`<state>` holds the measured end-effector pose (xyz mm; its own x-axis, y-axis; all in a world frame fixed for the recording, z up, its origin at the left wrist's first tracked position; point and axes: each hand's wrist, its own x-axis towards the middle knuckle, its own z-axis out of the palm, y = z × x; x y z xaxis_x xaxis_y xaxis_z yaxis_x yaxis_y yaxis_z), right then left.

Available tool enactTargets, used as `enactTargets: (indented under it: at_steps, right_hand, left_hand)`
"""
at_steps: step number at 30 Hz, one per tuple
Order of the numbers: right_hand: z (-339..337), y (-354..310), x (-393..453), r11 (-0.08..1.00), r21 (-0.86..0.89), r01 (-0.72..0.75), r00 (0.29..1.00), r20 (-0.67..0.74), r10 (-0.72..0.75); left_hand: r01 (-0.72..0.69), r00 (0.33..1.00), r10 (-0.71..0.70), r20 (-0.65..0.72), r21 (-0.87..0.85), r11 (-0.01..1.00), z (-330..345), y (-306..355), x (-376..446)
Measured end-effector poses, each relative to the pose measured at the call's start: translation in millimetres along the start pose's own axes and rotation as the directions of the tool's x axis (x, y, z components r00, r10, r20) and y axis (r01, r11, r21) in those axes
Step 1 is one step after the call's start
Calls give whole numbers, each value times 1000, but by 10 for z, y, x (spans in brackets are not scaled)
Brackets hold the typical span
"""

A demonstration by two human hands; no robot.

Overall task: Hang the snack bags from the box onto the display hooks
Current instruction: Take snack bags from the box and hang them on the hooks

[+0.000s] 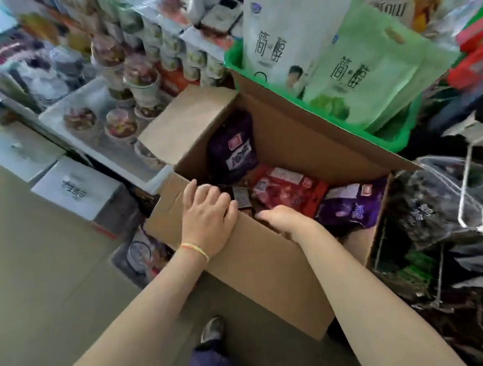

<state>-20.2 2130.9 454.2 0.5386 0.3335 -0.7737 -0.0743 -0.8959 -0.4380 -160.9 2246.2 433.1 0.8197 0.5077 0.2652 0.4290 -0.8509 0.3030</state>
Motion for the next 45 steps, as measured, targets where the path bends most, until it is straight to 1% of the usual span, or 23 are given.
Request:
enactTargets:
  at_steps: [2,5,8,11,13,15,17,19,20,23,24,26,28,30,32,33,34,35,37,39,41,43,45]
  right_hand:
    - [-9,-43,47,997,-42,-70,993,87,74]
    - [20,-78,101,993,16,-120,984,135,117]
    - [70,-83,233,992,-1,-129,989,75,129]
    - [92,-106,260,986,-34,-161,987,17,161]
    - [80,-140,232,983,100,-153,988,22,152]
    - [19,-206,178,915,385,-117,993,73,96]
    - [-111,-286,90,762,646,-37,996,84,-24]
    - [-263,-371,-114,616,786,44,991,43,-127]
    - [-336,-389,-240,546,835,75,986,21,-167]
    - [-511,-339,-666,387,911,144,963,-39,-265]
    - [-566,-298,-823,344,924,168,953,-63,-297]
    - [-698,-173,-1138,290,931,224,931,-116,-346]
    - [-837,14,-1424,271,911,310,910,-202,-363]
    - [-996,270,-1684,333,809,484,859,-366,-358]
    - [-1145,574,-1914,469,617,633,774,-512,-372]
    - [-1216,750,-1983,529,536,658,749,-538,-386]
    - [-1278,912,-2077,554,502,664,742,-538,-400]
    - [-1332,1084,-2145,552,507,662,746,-520,-417]
    - [-1421,1424,-2294,491,578,651,758,-477,-445]
    - [-1500,1743,-2509,364,680,637,765,-498,-409]
    - [-1601,2081,-2733,251,738,626,771,-536,-345]
    - [-1730,2422,-2886,173,745,644,760,-599,-251]
    - [-1926,2795,-3064,102,703,703,710,-690,-142]
  left_hand:
    - [-20,998,19,-67,-9,1000,74,-27,-1]
    - [-52,995,51,-85,-9,999,103,-62,-4]
    - [-81,993,79,-90,-17,997,140,-94,-15]
    - [-73,995,72,-76,-16,997,139,-100,-14]
    - [-62,996,61,-63,-12,998,112,-102,-12]
    - [-39,998,37,-42,-42,998,61,-83,17]
    - [33,999,-33,-4,-125,992,-19,-46,80]
    - [116,993,-107,52,-235,965,-124,5,137]
    - [132,991,-114,76,-297,946,-163,29,163]
    - [87,994,-38,103,-538,838,-312,210,259]
    - [48,998,-15,59,-604,796,-352,297,284]
    - [-26,996,-39,-78,-693,721,-456,501,312]
    - [-51,990,-71,-125,-764,643,-627,735,310]
    - [-82,988,-60,-143,-809,582,-879,1025,294]
    - [-64,993,-55,-101,-885,462,-1161,1359,240]
    - [-43,997,-46,-66,-924,380,-1288,1539,200]
    - [-14,999,-26,-23,-953,303,-1401,1729,154]
    - [23,1000,8,26,-972,233,-1472,1920,107]
    - [117,986,100,130,-985,128,-1533,2327,-8]
    - [215,961,160,225,-974,74,-1512,2752,-149]
    - [280,941,182,284,-959,48,-1461,3187,-308]
    - [304,926,219,308,-951,49,-1389,3588,-469]
    - [324,908,268,323,-945,44,-1308,4051,-643]
